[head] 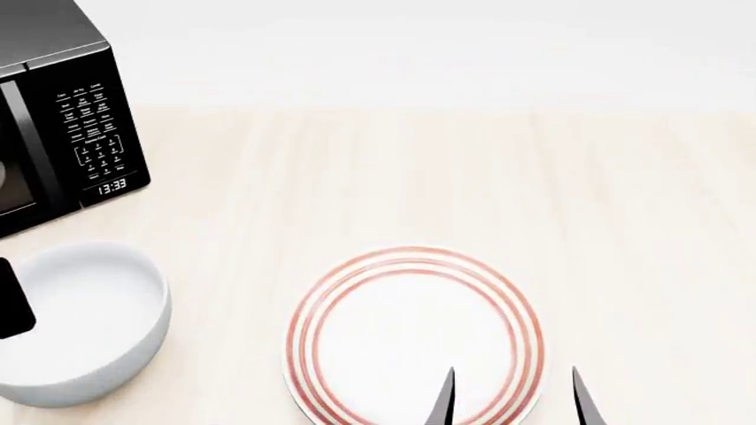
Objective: Pick up the white bowl and put it on the plate.
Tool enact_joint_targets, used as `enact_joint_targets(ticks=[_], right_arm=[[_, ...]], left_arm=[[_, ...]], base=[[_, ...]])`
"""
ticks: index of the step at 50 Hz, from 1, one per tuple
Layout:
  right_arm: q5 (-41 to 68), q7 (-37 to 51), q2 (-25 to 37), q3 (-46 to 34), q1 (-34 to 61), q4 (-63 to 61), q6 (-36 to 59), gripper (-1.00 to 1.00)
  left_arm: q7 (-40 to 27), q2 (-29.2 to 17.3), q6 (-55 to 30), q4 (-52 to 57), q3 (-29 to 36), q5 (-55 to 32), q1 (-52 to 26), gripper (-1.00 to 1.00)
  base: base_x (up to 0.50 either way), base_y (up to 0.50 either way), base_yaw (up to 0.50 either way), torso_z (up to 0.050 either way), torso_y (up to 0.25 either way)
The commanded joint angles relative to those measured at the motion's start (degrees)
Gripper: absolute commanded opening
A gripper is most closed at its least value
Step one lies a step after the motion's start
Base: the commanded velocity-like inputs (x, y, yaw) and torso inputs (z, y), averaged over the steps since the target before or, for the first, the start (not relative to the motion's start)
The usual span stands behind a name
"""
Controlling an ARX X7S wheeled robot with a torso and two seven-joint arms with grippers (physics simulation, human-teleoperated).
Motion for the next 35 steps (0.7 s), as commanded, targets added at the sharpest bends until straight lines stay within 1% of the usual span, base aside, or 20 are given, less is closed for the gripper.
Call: enact_joint_targets(ticks=[1, 12, 15, 21, 30, 35], right_arm=[[0.3, 0.4, 0.3, -0.3, -0.1, -0.1, 0.1, 1.00], [0.3, 0.7, 0.6, -0.6, 0.0, -0.2, 0.2, 1.00], [0.5, 0.8, 0.7, -0.6, -0.3, -0.2, 0.0, 1.00], [0.5, 1.0, 0.8, -0.7, -0.1, -0.1, -0.1, 1.00], [0.8, 1.2, 1.1, -0.9, -0.1, 0.2, -0.6, 1.00], [0.8, 1.3, 1.2, -1.1, -0.1, 0.0, -0.5, 1.00]], left_arm=[[-0.3, 0.0, 1.1, -1.2, 0.1, 0.0, 0.3, 1.00], [-0.4, -0.1, 3.3, -3.9, 0.6, 0.2, 0.4, 1.00], [-0.3, -0.4, 5.6, -7.1, 0.9, 0.5, -0.4, 1.00], [-0.3, -0.6, 7.7, -9.6, 1.1, 0.7, -0.8, 1.00], [-0.5, -0.4, 9.5, -11.6, 1.1, 0.9, -0.7, 1.00], [-0.8, -0.3, 8.8, -10.2, 1.1, 0.7, -0.2, 1.00]], base=[[0.00, 0.00, 0.00, 0.000, 0.000], [0.00, 0.00, 0.00, 0.000, 0.000], [0.00, 0.00, 0.00, 0.000, 0.000], [0.00, 0.00, 0.00, 0.000, 0.000], [0.00, 0.00, 0.00, 0.000, 0.000], [0.00, 0.00, 0.00, 0.000, 0.000]])
